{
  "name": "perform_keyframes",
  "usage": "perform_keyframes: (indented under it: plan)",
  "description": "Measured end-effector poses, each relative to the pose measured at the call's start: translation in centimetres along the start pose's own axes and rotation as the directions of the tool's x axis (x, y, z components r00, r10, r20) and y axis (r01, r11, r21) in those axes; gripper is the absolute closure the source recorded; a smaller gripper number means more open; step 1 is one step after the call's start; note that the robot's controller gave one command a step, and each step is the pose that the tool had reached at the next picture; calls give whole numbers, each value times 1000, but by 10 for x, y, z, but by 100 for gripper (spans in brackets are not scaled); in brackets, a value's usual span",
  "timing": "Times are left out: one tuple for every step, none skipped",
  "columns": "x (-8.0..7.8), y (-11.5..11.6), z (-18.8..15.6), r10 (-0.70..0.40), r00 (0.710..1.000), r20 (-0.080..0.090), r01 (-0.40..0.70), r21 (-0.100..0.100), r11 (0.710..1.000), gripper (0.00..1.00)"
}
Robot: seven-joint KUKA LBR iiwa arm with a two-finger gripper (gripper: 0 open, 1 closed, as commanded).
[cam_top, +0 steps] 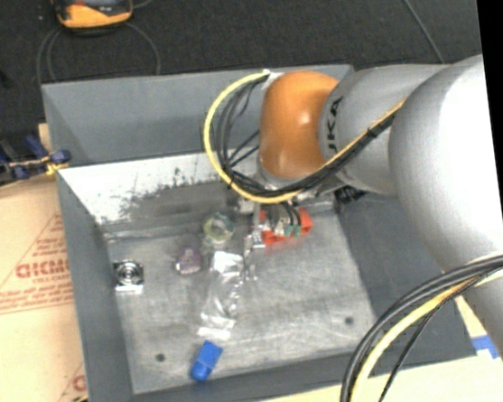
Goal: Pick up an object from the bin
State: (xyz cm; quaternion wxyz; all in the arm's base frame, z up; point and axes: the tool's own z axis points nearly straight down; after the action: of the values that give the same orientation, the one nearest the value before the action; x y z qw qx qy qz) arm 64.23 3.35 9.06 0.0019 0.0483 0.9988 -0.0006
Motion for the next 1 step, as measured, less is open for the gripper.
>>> perform_keyframes:
  plan:
    - [-18,-80,-23,-65,998,6,65,3,998,0]
